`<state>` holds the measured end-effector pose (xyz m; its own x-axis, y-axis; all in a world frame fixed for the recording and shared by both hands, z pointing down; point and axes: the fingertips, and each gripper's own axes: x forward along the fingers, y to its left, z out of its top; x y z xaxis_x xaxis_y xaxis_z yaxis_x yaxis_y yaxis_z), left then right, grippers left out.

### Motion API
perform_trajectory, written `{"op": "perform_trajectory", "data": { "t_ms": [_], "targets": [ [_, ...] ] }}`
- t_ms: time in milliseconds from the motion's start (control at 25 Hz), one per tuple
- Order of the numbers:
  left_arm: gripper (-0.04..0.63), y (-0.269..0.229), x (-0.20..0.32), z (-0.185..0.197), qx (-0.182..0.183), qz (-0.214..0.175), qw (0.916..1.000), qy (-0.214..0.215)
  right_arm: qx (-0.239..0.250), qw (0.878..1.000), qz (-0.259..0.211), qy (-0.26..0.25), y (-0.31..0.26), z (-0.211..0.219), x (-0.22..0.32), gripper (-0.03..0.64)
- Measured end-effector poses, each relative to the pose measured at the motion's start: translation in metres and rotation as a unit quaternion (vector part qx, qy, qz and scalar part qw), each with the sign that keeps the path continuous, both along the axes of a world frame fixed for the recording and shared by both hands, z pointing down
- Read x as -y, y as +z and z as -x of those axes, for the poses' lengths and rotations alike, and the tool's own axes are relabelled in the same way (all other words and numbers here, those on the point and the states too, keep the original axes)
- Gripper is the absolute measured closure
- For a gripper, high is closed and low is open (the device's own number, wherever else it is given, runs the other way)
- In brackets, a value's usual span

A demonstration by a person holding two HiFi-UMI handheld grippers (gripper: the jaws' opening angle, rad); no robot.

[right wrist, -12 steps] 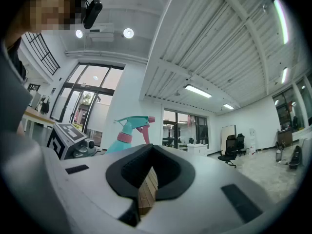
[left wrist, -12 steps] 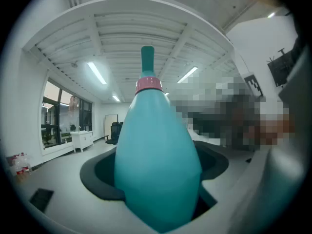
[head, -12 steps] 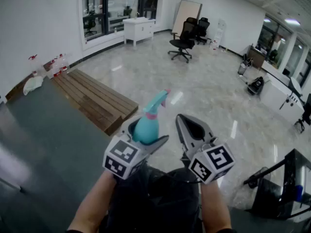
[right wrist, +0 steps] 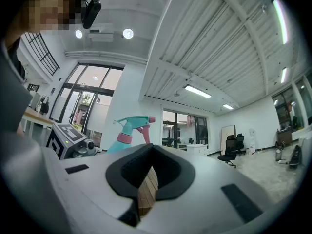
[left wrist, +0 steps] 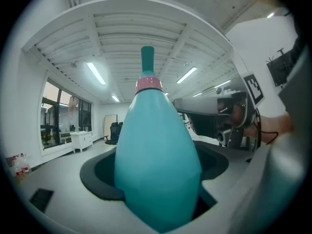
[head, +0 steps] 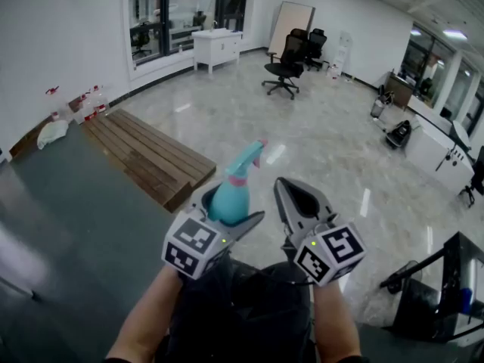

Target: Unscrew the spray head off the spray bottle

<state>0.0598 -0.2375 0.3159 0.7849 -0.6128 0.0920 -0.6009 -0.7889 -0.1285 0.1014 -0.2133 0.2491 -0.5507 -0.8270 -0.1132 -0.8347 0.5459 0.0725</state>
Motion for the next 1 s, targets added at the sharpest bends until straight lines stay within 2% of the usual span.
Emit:
{"op": "perform_trajectory", "data": {
  "t_ms": [480,1000],
  "targets": [
    [0.169,0.001,0.001,-0.002,0.002,0.000,1.0000,-0.001,0.000,1.000,0.002,-0.005,0.000,0.001,-0.001,0.609],
    [0.169,-0.011,0.012,-0.005,0.009,-0.016,0.9998,-0.001,0.024,0.999,-0.007,-0.047,-0.024,0.024,-0.008,0.608]
  ]
}}
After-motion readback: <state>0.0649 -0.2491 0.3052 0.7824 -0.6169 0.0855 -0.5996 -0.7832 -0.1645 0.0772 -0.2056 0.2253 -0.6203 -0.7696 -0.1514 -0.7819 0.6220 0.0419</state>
